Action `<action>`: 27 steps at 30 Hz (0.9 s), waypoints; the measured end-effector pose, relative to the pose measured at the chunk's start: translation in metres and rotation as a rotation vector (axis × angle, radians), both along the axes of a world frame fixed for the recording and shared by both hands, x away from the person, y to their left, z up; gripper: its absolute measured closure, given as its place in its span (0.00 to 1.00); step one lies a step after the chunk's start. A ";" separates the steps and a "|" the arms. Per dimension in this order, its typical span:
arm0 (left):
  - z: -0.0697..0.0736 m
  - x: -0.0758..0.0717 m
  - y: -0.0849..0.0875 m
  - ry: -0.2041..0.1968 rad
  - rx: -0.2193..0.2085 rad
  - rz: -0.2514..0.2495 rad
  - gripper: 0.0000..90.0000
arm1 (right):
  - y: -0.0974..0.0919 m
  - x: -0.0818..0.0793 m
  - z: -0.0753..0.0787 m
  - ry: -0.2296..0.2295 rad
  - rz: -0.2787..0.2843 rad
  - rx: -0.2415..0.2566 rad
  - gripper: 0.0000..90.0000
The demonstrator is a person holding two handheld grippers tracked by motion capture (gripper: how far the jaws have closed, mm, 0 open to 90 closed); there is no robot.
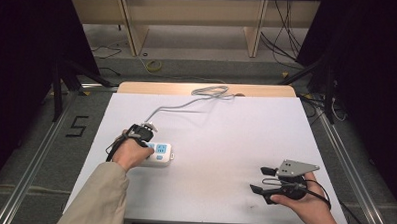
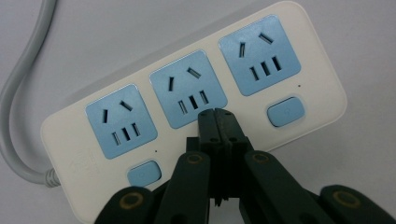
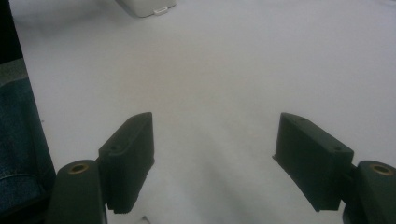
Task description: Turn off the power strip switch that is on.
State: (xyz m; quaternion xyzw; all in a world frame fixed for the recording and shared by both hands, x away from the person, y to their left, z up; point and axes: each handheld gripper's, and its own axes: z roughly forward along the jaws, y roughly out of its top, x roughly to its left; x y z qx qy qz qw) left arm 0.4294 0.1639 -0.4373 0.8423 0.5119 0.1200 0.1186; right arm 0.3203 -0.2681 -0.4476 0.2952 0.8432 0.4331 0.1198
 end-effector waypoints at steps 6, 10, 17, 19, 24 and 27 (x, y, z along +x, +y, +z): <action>0.000 -0.001 0.000 -0.006 -0.007 0.005 1.00 | 0.000 0.000 0.000 0.000 0.002 -0.004 0.32; 0.000 -0.001 0.002 -0.006 -0.019 0.004 1.00 | 0.000 0.001 0.000 -0.001 0.004 -0.004 0.32; 0.001 -0.001 0.003 -0.003 -0.021 0.007 1.00 | -0.001 0.001 0.000 -0.002 0.003 -0.002 0.32; 0.001 -0.001 0.003 -0.001 -0.015 0.002 1.00 | -0.001 0.001 0.000 -0.002 0.002 -0.003 0.32; 0.001 0.000 0.004 0.002 -0.027 0.006 1.00 | -0.001 0.001 0.000 -0.002 0.000 -0.003 0.32; 0.001 0.000 0.004 0.001 -0.024 0.004 1.00 | 0.000 0.001 0.000 -0.002 -0.001 -0.001 0.32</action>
